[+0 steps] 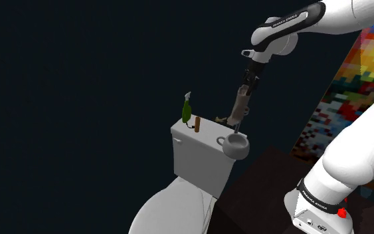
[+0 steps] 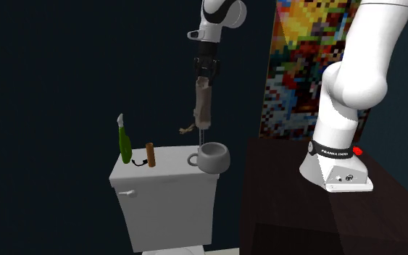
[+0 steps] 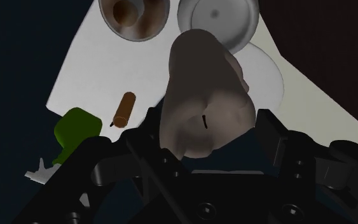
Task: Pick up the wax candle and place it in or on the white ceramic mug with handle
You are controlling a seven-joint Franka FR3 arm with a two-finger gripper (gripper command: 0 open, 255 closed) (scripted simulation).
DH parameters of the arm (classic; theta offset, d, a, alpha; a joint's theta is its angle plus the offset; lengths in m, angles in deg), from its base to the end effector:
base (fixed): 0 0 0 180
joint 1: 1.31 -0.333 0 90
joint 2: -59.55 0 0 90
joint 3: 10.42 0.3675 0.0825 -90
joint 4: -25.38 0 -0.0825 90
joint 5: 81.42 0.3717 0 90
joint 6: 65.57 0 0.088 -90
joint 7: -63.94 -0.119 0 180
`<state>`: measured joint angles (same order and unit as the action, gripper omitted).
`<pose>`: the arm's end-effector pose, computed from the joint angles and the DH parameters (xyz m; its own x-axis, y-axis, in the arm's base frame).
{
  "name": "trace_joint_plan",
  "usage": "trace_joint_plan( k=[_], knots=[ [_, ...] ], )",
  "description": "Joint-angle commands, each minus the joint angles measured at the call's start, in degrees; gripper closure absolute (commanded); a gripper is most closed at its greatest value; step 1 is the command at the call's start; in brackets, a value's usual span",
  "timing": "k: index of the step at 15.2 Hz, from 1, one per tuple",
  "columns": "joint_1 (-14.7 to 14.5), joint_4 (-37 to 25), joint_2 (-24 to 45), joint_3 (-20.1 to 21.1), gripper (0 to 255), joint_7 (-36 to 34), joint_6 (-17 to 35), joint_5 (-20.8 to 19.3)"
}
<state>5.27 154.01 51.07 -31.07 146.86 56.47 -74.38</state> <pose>0.4306 -0.2203 0.4732 0.6056 0.7800 0.1577 0.7902 -0.6129 -0.0027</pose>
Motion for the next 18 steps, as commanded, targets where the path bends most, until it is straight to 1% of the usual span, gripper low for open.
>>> trace_joint_plan(
  k=[1,10,18],
  knots=[
    [0.8,2.6,-3.9,-0.2,255,-0.1,-1.0,-1.7],
    [0.5,6.7,-0.6,-0.8,255,2.0,6.0,0.1],
    [0.1,9.4,3.4,-1.3,255,4.7,12.2,2.8]
  ],
)
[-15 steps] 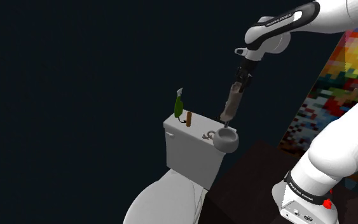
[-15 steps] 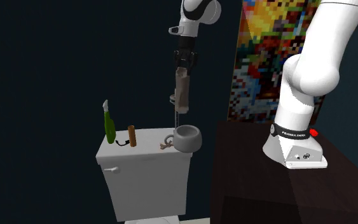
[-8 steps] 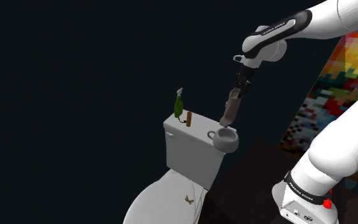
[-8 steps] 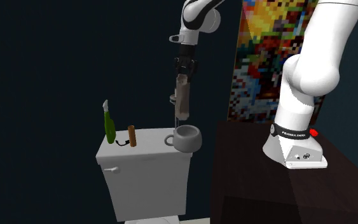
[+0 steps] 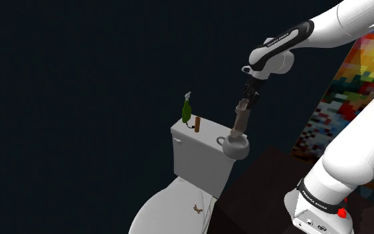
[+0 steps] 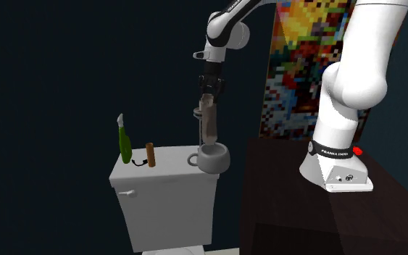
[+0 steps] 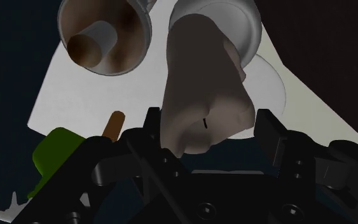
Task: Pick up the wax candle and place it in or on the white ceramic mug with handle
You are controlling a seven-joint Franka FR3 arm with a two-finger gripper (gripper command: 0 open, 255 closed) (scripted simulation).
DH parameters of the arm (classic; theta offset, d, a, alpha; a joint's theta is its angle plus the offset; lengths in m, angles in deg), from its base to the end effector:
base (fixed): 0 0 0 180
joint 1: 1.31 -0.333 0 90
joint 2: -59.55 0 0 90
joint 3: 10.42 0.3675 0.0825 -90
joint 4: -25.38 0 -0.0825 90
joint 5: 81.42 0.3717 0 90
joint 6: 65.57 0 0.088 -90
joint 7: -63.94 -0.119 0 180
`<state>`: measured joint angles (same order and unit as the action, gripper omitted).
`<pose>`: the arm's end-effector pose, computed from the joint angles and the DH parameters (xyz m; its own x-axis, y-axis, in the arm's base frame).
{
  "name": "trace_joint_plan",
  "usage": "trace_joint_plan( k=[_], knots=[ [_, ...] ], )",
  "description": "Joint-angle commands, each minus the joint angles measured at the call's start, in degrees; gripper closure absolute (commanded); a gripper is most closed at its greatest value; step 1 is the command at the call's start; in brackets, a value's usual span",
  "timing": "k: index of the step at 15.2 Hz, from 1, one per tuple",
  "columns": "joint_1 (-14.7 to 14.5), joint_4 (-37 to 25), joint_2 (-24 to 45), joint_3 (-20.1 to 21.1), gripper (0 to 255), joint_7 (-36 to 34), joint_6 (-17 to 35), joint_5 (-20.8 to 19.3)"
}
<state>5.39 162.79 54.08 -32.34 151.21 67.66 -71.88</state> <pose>0.4140 -0.2228 0.3998 0.6050 0.7805 0.1576 0.7906 -0.6123 -0.0029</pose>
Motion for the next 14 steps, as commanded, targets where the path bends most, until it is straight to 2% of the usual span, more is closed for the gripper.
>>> trace_joint_plan(
  k=[1,10,14],
  knots=[
    [-0.1,0.8,0.9,-0.1,255,0.7,1.7,0.8],
    [-0.6,2.7,7.0,0.0,255,5.3,8.8,6.1],
    [-0.6,2.7,7.0,0.0,255,5.3,8.8,6.1]
  ],
)
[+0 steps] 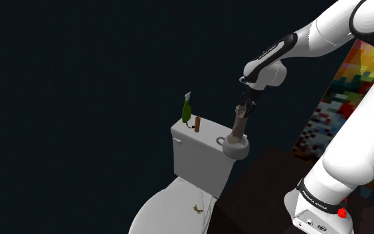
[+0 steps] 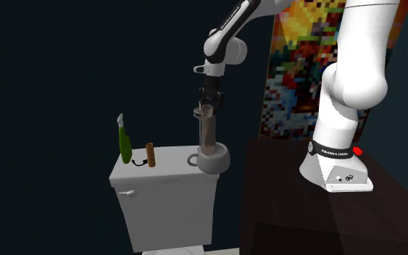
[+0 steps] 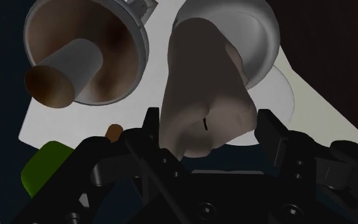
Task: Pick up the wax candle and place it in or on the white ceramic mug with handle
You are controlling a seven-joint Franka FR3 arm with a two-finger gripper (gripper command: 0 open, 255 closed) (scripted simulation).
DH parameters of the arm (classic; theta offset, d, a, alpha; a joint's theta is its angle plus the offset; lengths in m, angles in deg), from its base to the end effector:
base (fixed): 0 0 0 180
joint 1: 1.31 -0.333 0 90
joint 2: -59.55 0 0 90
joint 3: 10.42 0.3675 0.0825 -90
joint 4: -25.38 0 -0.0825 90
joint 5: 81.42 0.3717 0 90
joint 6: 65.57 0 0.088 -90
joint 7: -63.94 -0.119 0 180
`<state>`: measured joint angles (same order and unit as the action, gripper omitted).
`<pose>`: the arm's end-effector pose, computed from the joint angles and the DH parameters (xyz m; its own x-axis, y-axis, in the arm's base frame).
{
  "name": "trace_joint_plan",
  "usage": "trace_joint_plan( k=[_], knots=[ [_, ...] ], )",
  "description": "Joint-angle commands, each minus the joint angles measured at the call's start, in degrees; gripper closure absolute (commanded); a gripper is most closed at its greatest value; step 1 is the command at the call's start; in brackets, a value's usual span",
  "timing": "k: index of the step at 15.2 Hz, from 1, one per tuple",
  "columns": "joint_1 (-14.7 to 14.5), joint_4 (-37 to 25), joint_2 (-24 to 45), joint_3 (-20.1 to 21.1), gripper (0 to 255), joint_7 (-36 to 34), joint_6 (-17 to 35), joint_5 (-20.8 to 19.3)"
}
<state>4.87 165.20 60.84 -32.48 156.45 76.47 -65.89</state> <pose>0.4220 -0.2253 0.3443 0.6059 0.7793 0.1601 0.7886 -0.6149 0.0086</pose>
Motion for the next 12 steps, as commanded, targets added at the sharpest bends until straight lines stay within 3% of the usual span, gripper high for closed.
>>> trace_joint_plan(
  k=[1,4,5,10,12],
  knots=[
    [-0.1,0.3,0.2,0.1,255,0.1,0.0,0.1],
    [-0.1,0.3,0.2,0.1,255,0.1,0.0,0.1],
    [-0.1,0.2,0.4,0.0,0,0.2,-0.1,0.1],
    [-0.1,0.3,0.2,0.1,0,0.1,0.0,0.1],
    [0.2,-0.4,-3.2,-0.4,0,-2.1,-3.7,-3.0]
  ],
)
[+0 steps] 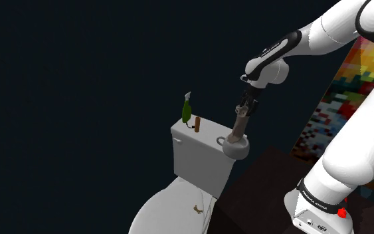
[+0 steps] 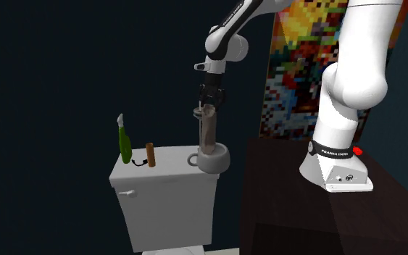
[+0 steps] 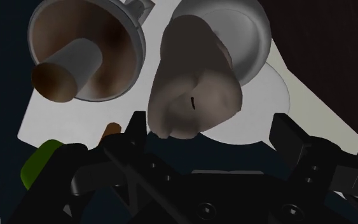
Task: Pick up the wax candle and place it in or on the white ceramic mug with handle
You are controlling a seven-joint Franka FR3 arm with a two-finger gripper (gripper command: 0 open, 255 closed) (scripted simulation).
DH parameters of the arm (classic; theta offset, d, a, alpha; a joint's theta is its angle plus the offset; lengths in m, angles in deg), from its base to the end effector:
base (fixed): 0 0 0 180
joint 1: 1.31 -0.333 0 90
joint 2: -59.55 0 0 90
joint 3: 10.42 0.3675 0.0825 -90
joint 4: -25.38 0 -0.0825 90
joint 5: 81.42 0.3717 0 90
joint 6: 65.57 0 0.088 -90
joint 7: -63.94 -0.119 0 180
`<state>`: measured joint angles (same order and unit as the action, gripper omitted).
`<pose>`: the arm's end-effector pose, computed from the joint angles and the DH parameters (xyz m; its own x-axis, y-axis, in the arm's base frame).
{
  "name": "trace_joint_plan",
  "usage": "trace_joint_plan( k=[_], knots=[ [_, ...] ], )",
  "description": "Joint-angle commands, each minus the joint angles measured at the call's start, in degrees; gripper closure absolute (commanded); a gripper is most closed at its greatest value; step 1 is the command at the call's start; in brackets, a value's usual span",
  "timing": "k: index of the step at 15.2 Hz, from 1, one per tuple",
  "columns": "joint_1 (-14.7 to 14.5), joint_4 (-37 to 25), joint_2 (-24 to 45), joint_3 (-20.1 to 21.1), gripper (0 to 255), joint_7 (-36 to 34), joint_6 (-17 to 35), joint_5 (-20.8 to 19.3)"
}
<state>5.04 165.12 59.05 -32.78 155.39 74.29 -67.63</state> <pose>0.4167 -0.2258 0.3554 0.6049 0.7803 0.1588 0.7904 -0.6126 -0.0008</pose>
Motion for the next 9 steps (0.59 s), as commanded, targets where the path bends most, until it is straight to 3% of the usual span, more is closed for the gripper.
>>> trace_joint_plan(
  k=[1,9],
  knots=[
    [0.3,-0.8,-3.0,-0.2,0,-1.9,-3.4,-2.6],
    [0.5,-1.3,-4.1,-0.2,0,-2.6,-4.9,-3.6]
  ],
)
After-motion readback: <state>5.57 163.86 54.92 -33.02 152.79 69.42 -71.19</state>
